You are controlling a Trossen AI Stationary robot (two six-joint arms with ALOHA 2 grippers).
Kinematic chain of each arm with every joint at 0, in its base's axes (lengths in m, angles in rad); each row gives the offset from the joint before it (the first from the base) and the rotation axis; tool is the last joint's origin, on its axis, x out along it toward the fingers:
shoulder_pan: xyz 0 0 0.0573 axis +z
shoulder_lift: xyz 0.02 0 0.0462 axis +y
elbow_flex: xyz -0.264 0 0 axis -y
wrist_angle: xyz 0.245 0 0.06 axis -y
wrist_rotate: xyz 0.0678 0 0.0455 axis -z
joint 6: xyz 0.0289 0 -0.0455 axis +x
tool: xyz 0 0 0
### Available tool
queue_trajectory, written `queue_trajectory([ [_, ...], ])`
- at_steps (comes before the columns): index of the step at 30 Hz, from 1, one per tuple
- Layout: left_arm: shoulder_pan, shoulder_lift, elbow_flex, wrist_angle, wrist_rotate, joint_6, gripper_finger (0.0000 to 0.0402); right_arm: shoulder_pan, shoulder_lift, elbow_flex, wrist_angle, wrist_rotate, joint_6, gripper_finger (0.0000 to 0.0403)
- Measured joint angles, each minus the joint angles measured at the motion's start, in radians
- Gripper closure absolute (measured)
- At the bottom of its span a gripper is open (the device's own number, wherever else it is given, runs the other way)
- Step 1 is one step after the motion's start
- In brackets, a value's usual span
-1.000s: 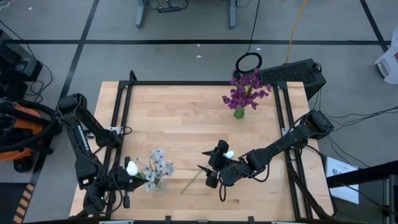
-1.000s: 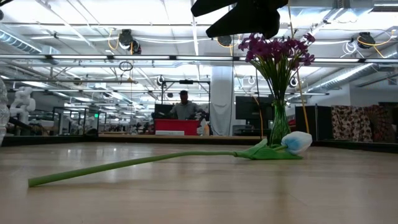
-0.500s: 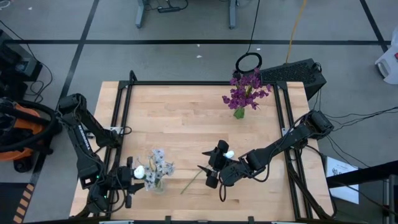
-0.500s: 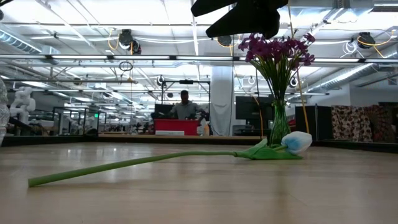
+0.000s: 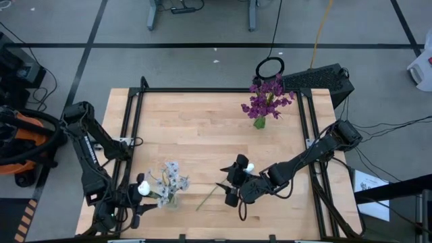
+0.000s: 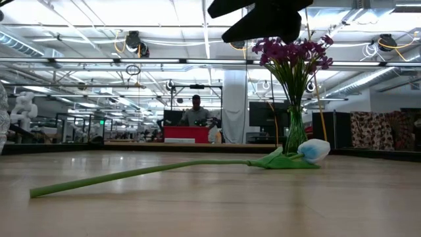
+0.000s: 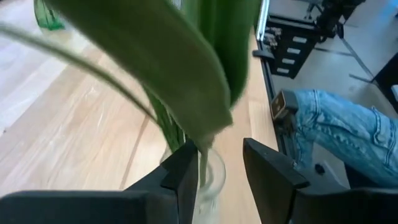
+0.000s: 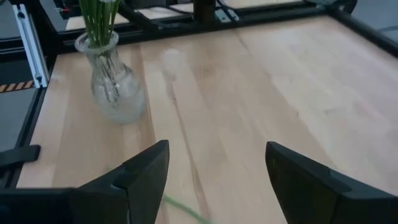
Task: Sort flowers into vase by color
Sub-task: Put the left white flower into the transparent vase, then put the white flower into the transparent vase
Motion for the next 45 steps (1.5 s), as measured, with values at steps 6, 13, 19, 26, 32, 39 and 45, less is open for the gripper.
queue_trajectory([
  [6,-0.049,0.0,0.0,-0.087,0.002,-0.109,0.0269,0.029,0.033,0.0,-0.041,0.0,0.065,0.0145],
  [13,-0.114,0.0,0.0,-0.09,0.01,-0.15,0.0269,0.067,0.124,0.0,-0.04,-0.004,0.165,0.0145],
  [19,-0.164,0.0,0.0,-0.085,0.011,-0.152,0.0269,0.094,0.189,0.0,-0.048,-0.002,0.186,0.0145],
  [26,-0.163,0.049,0.002,-0.072,-0.021,-0.16,0.0269,0.095,0.234,0.0,-0.114,-0.002,0.119,0.0156],
  [32,-0.16,0.143,0.004,-0.008,0.0,-0.175,0.0269,0.088,0.24,0.0,-0.179,-0.027,-0.061,0.0196],
  [39,-0.158,0.204,0.002,0.075,0.007,-0.168,0.0269,0.044,0.231,0.0,-0.247,-0.048,-0.143,0.0251],
  [45,-0.148,0.2,0.001,0.077,-0.013,-0.12,0.0269,0.016,0.231,-0.002,-0.241,-0.076,-0.143,0.028],
])
